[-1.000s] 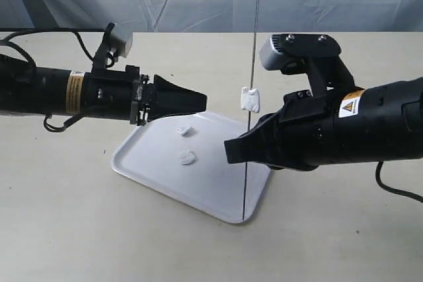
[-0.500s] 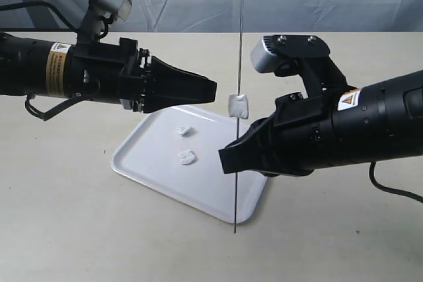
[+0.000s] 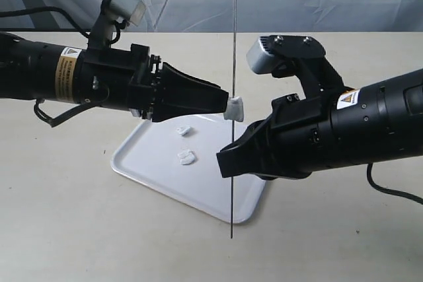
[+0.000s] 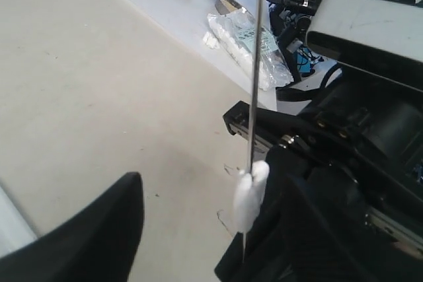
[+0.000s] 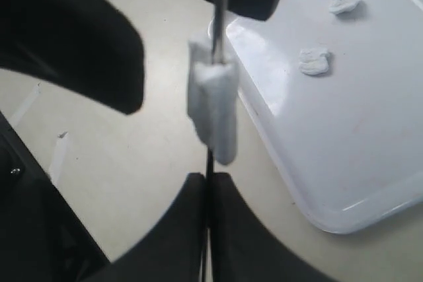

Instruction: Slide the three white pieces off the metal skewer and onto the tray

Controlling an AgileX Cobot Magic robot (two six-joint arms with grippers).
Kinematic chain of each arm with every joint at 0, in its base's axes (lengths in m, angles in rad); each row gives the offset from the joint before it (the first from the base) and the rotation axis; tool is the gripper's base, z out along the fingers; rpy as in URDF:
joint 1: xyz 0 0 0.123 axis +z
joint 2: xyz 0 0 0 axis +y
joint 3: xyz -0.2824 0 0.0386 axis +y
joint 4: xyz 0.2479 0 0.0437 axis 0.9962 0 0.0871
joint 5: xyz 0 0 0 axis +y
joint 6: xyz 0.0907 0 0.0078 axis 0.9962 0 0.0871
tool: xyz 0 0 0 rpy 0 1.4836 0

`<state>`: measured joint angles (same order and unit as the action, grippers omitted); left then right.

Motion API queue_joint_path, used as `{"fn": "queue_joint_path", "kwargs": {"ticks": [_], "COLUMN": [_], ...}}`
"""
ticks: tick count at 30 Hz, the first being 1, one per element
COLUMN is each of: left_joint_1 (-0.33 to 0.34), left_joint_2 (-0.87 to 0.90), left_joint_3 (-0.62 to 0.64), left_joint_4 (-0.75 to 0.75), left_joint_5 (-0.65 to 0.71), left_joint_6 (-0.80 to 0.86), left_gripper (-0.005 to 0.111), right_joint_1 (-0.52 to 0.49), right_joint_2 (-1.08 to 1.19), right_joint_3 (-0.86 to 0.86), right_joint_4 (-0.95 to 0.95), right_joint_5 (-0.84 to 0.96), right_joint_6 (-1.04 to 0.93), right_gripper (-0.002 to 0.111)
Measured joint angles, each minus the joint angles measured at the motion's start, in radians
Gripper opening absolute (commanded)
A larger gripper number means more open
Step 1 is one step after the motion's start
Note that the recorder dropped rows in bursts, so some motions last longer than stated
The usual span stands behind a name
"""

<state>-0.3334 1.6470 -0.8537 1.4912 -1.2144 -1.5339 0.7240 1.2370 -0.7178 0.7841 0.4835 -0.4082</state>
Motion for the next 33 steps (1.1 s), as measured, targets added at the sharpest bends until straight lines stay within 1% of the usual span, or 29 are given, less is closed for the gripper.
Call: {"fn": "queue_joint_path", "kwargs": {"ticks": [2, 4, 11, 16, 23, 29, 33], "left_joint_1": [-0.002, -0.005, -0.006, -0.006, -0.006, -0.044, -0.050], "left_joint_2": [0.000, 0.000, 0.000, 0.000, 0.000, 0.000, 0.000], "left_joint_3": [0.000, 0.000, 0.000, 0.000, 0.000, 0.000, 0.000], "left_joint_4": [0.000, 0.000, 0.004, 0.004, -0.009, -0.027, -0.036], "left_joint_5": [0.000, 0.000, 0.000, 0.000, 0.000, 0.000, 0.000], "left_joint_6": [-0.005, -0.009, -0.009, -0.009, -0.020, -0.023, -0.021], "left_gripper": [0.043, 0.038, 0.045, 0.045, 0.045, 0.045, 0.045], "right_joint_1": [0.000, 0.000, 0.000, 0.000, 0.000, 0.000, 0.000], "right_joint_2": [0.000, 0.000, 0.000, 0.000, 0.000, 0.000, 0.000], "right_joint_3": [0.000, 0.000, 0.000, 0.000, 0.000, 0.000, 0.000], "right_joint_4": [0.002, 0.002, 0.021, 0.083, 0.103, 0.112, 0.114], "right_joint_5": [0.000, 0.000, 0.000, 0.000, -0.008, -0.014, -0.014], "right_joint_6": [0.000, -0.002, -0.014, -0.061, -0.074, -0.078, -0.078], "right_gripper": [-0.001, -0.001, -0.001, -0.001, -0.001, -0.001, -0.001]}}
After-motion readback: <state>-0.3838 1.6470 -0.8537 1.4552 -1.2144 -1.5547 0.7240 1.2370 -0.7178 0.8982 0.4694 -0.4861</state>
